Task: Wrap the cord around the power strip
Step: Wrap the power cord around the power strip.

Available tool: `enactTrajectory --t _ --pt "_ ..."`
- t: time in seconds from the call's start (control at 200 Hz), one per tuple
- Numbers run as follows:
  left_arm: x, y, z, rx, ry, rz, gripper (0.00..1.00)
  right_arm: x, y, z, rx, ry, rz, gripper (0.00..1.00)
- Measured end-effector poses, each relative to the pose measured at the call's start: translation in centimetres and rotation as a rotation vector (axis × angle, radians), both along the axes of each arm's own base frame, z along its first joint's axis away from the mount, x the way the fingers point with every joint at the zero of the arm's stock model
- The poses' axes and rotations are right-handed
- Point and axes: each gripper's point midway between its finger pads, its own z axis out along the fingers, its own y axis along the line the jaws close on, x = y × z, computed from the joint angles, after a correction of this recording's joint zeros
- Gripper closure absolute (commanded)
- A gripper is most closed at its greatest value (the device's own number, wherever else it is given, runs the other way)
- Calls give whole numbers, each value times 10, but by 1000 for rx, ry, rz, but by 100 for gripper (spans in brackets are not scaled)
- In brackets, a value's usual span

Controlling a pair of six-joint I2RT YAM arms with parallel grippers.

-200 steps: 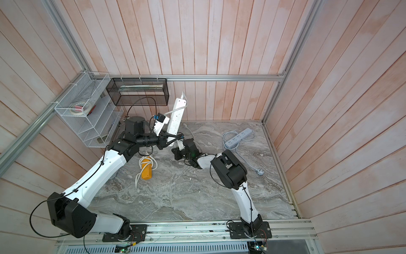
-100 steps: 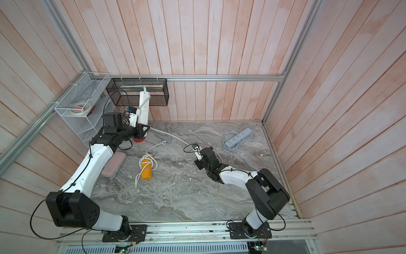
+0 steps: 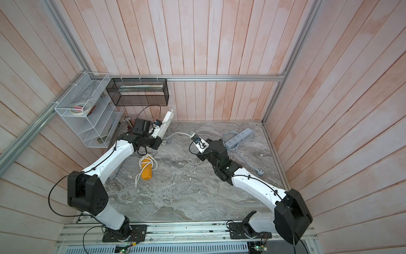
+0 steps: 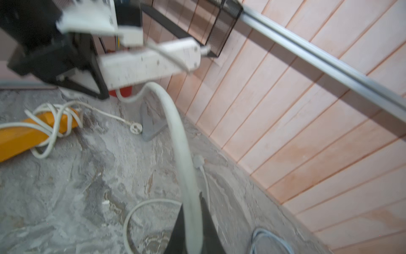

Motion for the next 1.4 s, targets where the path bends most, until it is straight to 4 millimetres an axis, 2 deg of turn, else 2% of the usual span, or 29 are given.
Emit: enactTrajectory --t 0.135,0.185,0.22,0.27,0.35,0.435,0.525,0.655,0.755,0.87,0.96,1.095,1.175,1.265,1.32,1.4 --pt "-47 -52 -16 22 95 -211 100 28 15 66 61 -56 57 100" --pt "-67 -69 -21 12 131 -285 100 39 19 76 57 -60 65 100" --pt "-85 -80 -25 -5 160 -341 100 47 20 77 50 -50 71 100" --pt "-110 -89 -28 -33 202 -410 100 59 23 68 29 -22 86 100" --pt "-143 -93 -25 -87 245 -487 100 78 20 40 -14 49 106 100" --pt "-168 -98 -6 -176 237 -562 100 100 12 9 -41 141 125 100" --pt "-182 -106 19 -273 183 -630 100 118 3 -19 -38 234 160 100" --pt "-185 -118 46 -366 82 -697 100 127 1 -49 40 358 219 98" --pt "-181 -125 56 -414 31 -715 100 117 7 -70 144 444 262 85" --pt "-175 -134 69 -479 -23 -718 100 99 18 -101 253 551 286 65" --pt "-167 -137 83 -524 -67 -701 100 89 33 -121 279 599 293 61" --pt "-154 -135 98 -578 -109 -667 100 79 56 -142 308 631 290 61" --pt "-148 -131 101 -589 -112 -640 100 75 59 -152 329 644 277 64" --pt "-143 -127 104 -605 -108 -613 100 75 55 -167 327 659 240 75" --pt "-138 -123 104 -614 -101 -585 100 77 54 -175 317 666 217 87" --pt "-126 -112 103 -616 -97 -521 100 76 53 -186 280 663 185 98"
